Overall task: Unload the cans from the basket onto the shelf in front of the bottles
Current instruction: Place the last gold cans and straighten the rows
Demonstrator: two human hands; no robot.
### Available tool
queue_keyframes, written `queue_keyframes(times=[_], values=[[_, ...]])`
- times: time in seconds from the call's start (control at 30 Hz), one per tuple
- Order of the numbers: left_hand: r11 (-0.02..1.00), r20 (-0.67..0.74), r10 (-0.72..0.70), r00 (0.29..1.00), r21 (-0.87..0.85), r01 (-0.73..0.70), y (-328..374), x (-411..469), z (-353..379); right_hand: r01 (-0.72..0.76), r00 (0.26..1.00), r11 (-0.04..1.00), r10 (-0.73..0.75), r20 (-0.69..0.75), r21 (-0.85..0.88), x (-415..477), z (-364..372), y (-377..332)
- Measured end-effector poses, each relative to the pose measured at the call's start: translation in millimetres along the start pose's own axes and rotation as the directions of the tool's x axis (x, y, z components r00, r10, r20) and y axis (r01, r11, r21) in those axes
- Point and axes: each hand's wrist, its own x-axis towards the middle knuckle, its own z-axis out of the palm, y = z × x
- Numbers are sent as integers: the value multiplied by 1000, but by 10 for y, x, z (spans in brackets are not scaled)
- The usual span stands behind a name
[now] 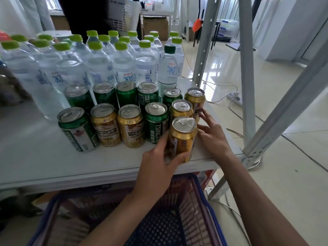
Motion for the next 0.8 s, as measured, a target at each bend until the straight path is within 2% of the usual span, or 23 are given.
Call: queue_keyframes(times=[0.1,0.2,0.23,0.27,0.33,0.4,0.43,0.5,0.63,0.67,0.73,0.8], values=[[999,58,4,998,35,-6,-96,-49,5,-50,996,999,50,-67,-2,-36,27,-67],[999,86,7,996,41,-11,-146,-15,7,-113,980,984,88,-177,-137,-136,-9,-198],[999,93,17,996,44,-21,-156,-8,19,-117,983,976,87,-165,-185,-184,-56,-261],[998,91,24,996,55,-29,-163,-5,35,-117,989,970,96,-109,-215,-231,-115,-327],[995,86,8,996,98,-17,-147,-11,66,-148,977,967,176,119,-208,-339,-233,-457],[989,99,-10,995,146,-4,-107,-5,104,-216,893,954,279,354,-208,-464,-314,-545],[987,116,-15,993,161,-4,-88,3,120,-225,852,948,304,426,-226,-521,-327,-565],[985,174,-8,985,172,-22,-49,20,124,-212,846,947,301,441,-240,-584,-327,-567],[982,272,62,960,153,-106,37,50,50,-169,927,955,238,291,-242,-565,-310,-552],[978,235,85,968,167,-127,65,64,10,-155,937,956,222,271,-248,-552,-311,-533],[949,68,183,981,248,-194,139,135,-105,-141,942,954,211,261,-263,-530,-304,-493],[909,-86,306,948,323,-264,192,262,-216,-138,945,951,210,252,-277,-507,-284,-457]])
